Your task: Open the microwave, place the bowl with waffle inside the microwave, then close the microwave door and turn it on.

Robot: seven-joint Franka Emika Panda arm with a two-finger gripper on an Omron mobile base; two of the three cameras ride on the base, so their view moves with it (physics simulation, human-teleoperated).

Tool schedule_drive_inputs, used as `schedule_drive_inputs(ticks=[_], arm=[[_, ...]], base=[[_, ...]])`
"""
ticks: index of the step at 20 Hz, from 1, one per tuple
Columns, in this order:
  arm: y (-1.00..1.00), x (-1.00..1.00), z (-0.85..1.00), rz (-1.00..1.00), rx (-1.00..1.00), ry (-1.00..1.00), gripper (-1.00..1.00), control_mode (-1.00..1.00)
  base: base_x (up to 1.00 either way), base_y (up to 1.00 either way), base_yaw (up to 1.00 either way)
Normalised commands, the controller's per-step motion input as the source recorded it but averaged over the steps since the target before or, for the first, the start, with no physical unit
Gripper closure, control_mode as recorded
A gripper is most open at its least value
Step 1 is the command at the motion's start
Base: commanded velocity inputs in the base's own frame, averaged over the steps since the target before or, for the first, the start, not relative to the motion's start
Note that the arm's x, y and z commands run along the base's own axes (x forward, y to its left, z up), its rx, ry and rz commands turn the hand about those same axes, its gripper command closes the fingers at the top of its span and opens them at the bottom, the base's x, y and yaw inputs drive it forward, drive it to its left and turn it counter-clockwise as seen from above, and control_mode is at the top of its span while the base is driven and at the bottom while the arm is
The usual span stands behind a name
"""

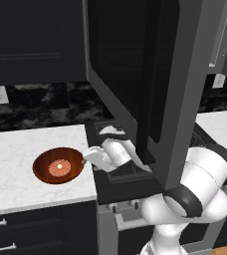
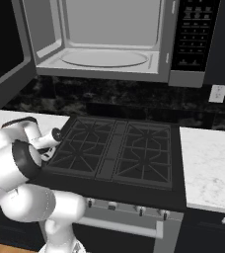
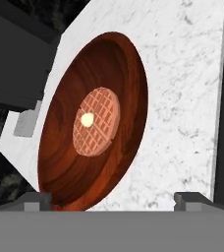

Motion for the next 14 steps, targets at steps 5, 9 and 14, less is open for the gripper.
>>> schedule_drive_inputs(ticks=[5,9,14], arm=[[0.18,0.10,-0.09,0.00,0.00,-0.01,-1.00,-1.00],[0.18,0.06,-0.04,0.00,0.00,-0.02,-1.00,-1.00],[0.14,0.13,-0.16,0.00,0.00,0.00,-1.00,-1.00]], base=[[0.00,0.00,0.00],[0.00,0.00,0.00],[0.00,0.00,0.00]])
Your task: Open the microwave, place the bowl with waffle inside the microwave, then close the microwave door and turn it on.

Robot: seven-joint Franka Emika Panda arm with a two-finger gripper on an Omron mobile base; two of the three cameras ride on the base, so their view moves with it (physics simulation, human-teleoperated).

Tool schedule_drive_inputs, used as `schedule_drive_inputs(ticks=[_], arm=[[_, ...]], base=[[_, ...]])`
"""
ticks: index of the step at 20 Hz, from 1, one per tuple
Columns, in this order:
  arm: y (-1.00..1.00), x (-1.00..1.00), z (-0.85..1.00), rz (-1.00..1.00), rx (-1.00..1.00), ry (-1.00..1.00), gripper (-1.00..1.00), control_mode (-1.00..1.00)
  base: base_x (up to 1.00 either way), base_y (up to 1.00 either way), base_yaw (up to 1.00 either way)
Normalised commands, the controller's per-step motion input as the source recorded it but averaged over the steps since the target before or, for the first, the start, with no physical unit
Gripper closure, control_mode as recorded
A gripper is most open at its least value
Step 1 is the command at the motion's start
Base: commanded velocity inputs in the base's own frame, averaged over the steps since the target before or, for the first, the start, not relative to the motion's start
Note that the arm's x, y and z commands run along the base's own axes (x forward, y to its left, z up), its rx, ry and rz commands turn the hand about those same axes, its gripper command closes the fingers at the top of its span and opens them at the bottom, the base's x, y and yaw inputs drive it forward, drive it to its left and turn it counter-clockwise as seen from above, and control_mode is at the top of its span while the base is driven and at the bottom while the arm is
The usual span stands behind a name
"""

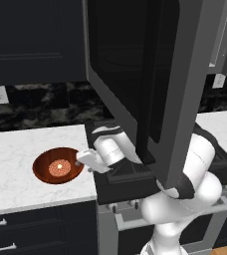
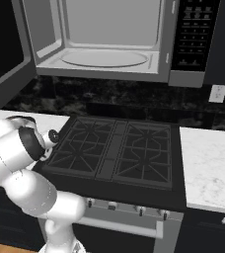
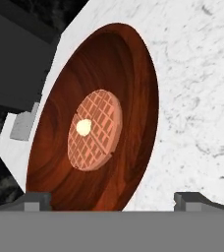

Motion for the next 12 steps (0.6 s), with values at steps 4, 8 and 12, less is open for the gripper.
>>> schedule_drive_inputs(ticks=[4,8,12], arm=[[0.09,0.16,-0.18,0.00,0.00,0.00,-1.00,-1.00],[0.01,0.11,-0.13,0.00,0.00,0.00,-1.00,-1.00],[0.00,0.06,-0.11,0.00,0.00,0.00,-1.00,-1.00]], base=[[0.00,0.00,0.00],[0.00,0.00,0.00],[0.00,0.00,0.00]])
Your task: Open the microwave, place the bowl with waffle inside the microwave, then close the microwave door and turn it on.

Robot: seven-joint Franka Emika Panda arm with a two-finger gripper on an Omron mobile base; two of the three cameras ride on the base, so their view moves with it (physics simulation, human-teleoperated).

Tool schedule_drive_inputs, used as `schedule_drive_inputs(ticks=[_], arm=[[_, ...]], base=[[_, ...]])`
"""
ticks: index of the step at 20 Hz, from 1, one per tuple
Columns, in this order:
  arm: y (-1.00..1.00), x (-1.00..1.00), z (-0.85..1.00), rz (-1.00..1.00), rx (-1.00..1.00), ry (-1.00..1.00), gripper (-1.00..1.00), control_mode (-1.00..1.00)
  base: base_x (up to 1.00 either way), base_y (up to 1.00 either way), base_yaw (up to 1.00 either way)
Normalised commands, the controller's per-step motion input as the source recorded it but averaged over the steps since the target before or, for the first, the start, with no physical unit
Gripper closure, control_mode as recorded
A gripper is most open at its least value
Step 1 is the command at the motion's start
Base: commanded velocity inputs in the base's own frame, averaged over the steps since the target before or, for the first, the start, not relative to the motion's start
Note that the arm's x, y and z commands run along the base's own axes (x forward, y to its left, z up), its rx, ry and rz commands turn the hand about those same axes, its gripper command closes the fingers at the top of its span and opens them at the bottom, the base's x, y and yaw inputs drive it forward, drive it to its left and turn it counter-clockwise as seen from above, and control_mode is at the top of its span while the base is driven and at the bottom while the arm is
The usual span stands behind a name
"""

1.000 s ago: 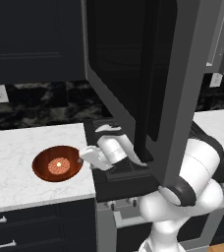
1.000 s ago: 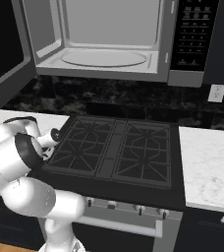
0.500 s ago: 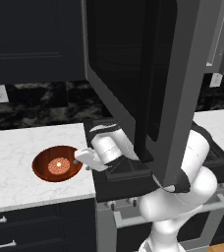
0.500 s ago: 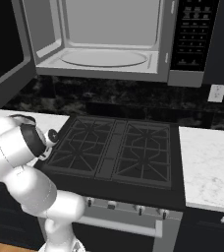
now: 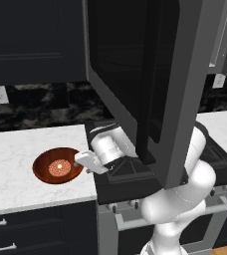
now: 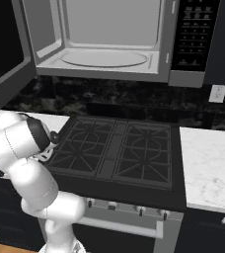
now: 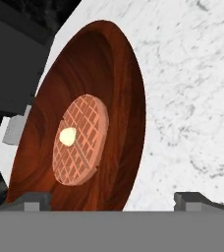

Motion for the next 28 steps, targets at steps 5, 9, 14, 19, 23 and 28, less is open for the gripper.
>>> schedule_drive_inputs(ticks=[5,9,14,19,23,28], arm=[[0.01,0.05,-0.06,0.00,0.00,0.00,1.00,-1.00],[0.00,0.00,0.00,0.00,0.00,0.00,1.00,-1.00],[0.00,0.00,0.00,0.00,0.00,0.00,1.00,-1.00],[0.00,0.00,0.01,0.00,0.00,-0.01,1.00,-1.00],[-0.26,0.00,0.35,-0.06,0.01,-0.01,1.00,-1.00],[-0.56,0.00,0.64,-0.06,0.07,0.00,1.00,-1.00]], base=[[0.00,0.00,0.00],[0.00,0.00,0.00],[0.00,0.00,0.00],[0.00,0.00,0.00],[0.00,0.00,0.00],[0.00,0.00,0.00]])
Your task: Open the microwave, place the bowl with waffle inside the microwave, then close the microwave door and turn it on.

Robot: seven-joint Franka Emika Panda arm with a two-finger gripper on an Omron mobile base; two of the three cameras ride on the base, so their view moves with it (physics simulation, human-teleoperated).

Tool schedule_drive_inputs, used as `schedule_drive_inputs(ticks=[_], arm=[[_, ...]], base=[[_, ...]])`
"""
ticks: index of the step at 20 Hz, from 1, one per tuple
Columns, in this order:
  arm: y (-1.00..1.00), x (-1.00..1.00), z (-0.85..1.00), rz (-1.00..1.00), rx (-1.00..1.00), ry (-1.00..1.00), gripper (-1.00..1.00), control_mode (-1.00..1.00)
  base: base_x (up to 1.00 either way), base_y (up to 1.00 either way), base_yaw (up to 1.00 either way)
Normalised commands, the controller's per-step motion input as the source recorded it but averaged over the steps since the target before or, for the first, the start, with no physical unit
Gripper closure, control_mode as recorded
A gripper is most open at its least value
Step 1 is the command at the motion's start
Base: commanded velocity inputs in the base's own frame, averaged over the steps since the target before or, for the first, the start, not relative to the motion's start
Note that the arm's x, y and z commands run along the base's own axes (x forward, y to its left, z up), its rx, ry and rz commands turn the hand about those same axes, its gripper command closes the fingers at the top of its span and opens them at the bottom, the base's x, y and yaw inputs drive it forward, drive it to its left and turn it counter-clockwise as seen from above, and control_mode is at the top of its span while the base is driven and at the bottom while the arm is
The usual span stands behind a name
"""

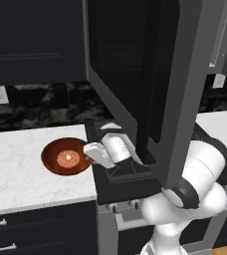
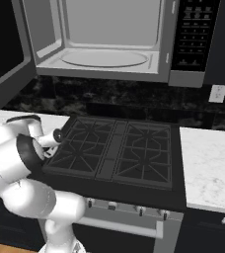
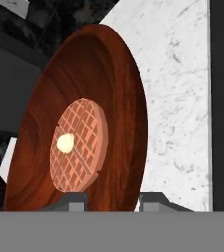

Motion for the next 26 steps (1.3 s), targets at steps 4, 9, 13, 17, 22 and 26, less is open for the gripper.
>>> schedule_drive_inputs(ticks=[4,9,13,17,22,26], arm=[[-0.69,0.00,0.76,-0.04,0.09,0.02,1.00,-1.00],[-0.71,-0.02,0.58,0.00,0.05,0.07,1.00,-1.00],[-0.87,-0.27,0.67,0.00,0.00,0.03,1.00,-1.00],[-1.00,-0.16,0.56,0.00,0.00,0.10,1.00,-1.00],[-1.00,-0.38,0.54,0.00,0.00,0.01,1.00,-1.00],[-1.00,-0.41,0.56,0.00,0.00,0.00,1.00,-1.00]], base=[[0.00,0.00,0.00],[0.00,0.00,0.00],[0.00,0.00,0.00],[0.00,0.00,0.00],[0.00,0.00,0.00],[0.00,0.00,0.00]])
